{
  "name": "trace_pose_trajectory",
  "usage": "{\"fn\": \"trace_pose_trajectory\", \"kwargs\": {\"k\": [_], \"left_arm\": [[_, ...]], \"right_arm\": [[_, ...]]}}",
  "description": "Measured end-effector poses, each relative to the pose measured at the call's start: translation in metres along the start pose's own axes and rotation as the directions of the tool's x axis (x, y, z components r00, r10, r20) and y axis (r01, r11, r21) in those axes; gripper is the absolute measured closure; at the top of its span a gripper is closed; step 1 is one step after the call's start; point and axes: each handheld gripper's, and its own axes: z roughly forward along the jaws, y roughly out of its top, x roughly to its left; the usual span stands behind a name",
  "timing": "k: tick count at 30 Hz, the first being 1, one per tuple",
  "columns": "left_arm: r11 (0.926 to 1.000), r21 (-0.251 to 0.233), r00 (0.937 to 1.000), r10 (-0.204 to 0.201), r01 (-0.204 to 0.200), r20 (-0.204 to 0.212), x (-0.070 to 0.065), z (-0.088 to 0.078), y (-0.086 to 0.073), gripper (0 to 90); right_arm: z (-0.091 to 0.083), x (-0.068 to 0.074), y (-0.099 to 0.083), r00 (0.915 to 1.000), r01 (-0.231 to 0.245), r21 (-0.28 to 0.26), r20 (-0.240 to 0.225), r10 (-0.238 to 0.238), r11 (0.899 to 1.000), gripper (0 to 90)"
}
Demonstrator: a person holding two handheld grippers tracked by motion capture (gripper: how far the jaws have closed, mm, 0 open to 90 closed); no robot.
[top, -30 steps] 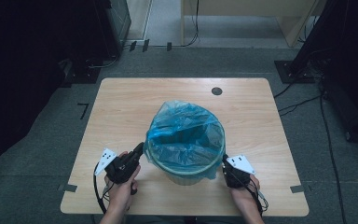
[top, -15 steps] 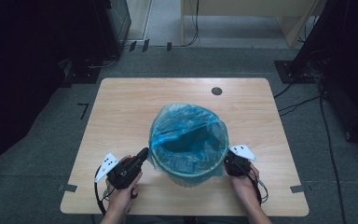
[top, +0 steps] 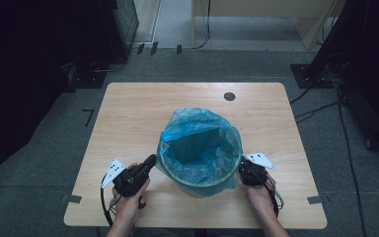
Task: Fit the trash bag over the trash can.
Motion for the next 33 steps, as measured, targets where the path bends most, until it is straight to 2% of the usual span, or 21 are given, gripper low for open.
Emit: {"fn": "trace_pose_trajectory", "kwargs": {"k": [1, 3, 4, 6, 8, 10, 12, 13, 15, 17, 18, 19, 22, 24, 25, 26, 28, 29, 30, 31, 33], "left_arm": [[0.9998, 0.015, 0.9999, -0.01, 0.01, -0.005, 0.002, 0.001, -0.001, 86.1], [0.9975, 0.062, 0.9984, -0.032, 0.035, -0.047, 0.009, 0.007, -0.005, 86.8], [0.9944, 0.092, 0.9968, -0.045, 0.051, -0.065, 0.013, 0.01, -0.007, 87.1], [0.9835, 0.155, 0.9934, -0.081, 0.093, -0.082, 0.019, 0.016, -0.013, 87.0], [0.9736, 0.205, 0.993, -0.085, 0.1, -0.083, 0.021, 0.021, -0.017, 86.1], [0.9723, 0.213, 0.993, -0.078, 0.095, -0.089, 0.019, 0.022, -0.017, 85.4], [0.9792, 0.193, 0.9945, -0.043, 0.061, -0.096, 0.015, 0.02, -0.016, 85.8], [0.9856, 0.16, 0.9963, -0.043, 0.055, -0.074, 0.013, 0.017, -0.014, 85.8], [0.995, 0.095, 0.9984, -0.028, 0.033, -0.049, 0.009, 0.011, -0.01, 85.8], [0.9981, 0.06, 0.9994, -0.011, 0.013, -0.033, 0.007, 0.007, -0.006, 85.8], [0.9981, 0.061, 0.9989, -0.005, 0.008, -0.046, 0.007, 0.007, -0.006, 85.8], [0.9973, 0.07, 0.9986, -0.017, 0.021, -0.05, 0.009, 0.008, -0.007, 85.8], [0.9855, 0.166, 0.9931, -0.015, 0.034, -0.116, 0.017, 0.016, -0.015, 86.5], [0.9712, 0.23, 0.9889, -0.03, 0.063, -0.145, 0.02, 0.021, -0.02, 86.5], [0.9628, 0.264, 0.9856, -0.015, 0.059, -0.169, 0.02, 0.023, -0.022, 87.0], [0.9524, 0.301, 0.9836, 0.007, 0.048, -0.18, 0.021, 0.025, -0.023, 87.5], [0.9359, 0.347, 0.9848, 0.002, 0.059, -0.174, 0.021, 0.027, -0.027, 87.2], [0.93, 0.363, 0.9846, 0.006, 0.059, -0.175, 0.021, 0.027, -0.027, 87.1], [0.9277, 0.37, 0.9846, 0.013, 0.053, -0.174, 0.02, 0.027, -0.027, 86.8], [0.9244, 0.378, 0.9843, 0.019, 0.049, -0.176, 0.02, 0.026, -0.027, 86.5], [0.9145, 0.403, 0.9808, 0.042, 0.039, -0.19, 0.02, 0.026, -0.028, 86.0]], "right_arm": [[-0.002, 0.0, 0.001, 1.0, 0.0, -0.005, 0.001, 0.0, 1.0, 90.0], [-0.009, 0.002, 0.003, 0.9997, 0.003, -0.039, -0.026, -0.004, 0.999, 90.0], [-0.013, 0.005, 0.004, 0.9992, 0.016, -0.069, -0.034, -0.018, 0.998, 90.0], [-0.021, 0.01, 0.007, 0.9976, 0.048, -0.125, -0.044, -0.054, 0.991, 90.0], [-0.026, 0.015, 0.01, 0.9955, 0.082, -0.163, -0.035, -0.088, 0.983, 90.0], [-0.025, 0.016, 0.011, 0.9942, 0.103, -0.162, -0.014, -0.107, 0.981, 90.0], [-0.02, 0.014, 0.01, 0.9952, 0.094, -0.142, -0.011, -0.097, 0.985, 90.0], [-0.016, 0.012, 0.009, 0.9962, 0.084, -0.122, -0.011, -0.086, 0.989, 90.0], [-0.008, 0.005, 0.005, 0.9993, 0.024, -0.055, -0.026, -0.025, 0.998, 90.0], [-0.002, -0.002, -0.001, 0.9998, -0.014, -0.008, -0.016, 0.014, 1.0, 90.0], [-0.001, -0.004, -0.003, 0.9997, -0.022, -0.003, -0.008, 0.022, 1.0, 90.0], [-0.002, -0.005, -0.003, 0.9995, -0.029, -0.01, -0.011, 0.029, 1.0, 90.0], [-0.008, -0.002, 0.0, 0.9993, -0.021, -0.063, -0.032, 0.019, 0.998, 90.0], [-0.011, 0.003, 0.0, 0.9996, 0.014, -0.082, -0.024, -0.016, 0.997, 90.0], [-0.011, 0.005, 0.0, 0.9993, 0.027, -0.084, -0.024, -0.029, 0.996, 90.0], [-0.01, 0.007, 0.0, 0.9991, 0.039, -0.07, -0.013, -0.04, 0.997, 90.0], [-0.003, 0.006, -0.004, 0.9988, 0.048, -0.021, 0.015, -0.048, 0.999, 90.0], [0.001, 0.003, -0.006, 0.9989, 0.039, 0.011, 0.027, -0.039, 0.999, 90.0], [0.004, 0.0, -0.007, 0.9986, 0.025, 0.042, 0.046, -0.027, 0.999, 90.0], [0.005, -0.004, -0.007, 0.9988, -0.003, 0.059, 0.048, 0.0, 0.998, 90.0], [0.005, -0.01, -0.006, 0.9962, -0.017, 0.065, 0.086, 0.011, 0.998, 90.0]]}}
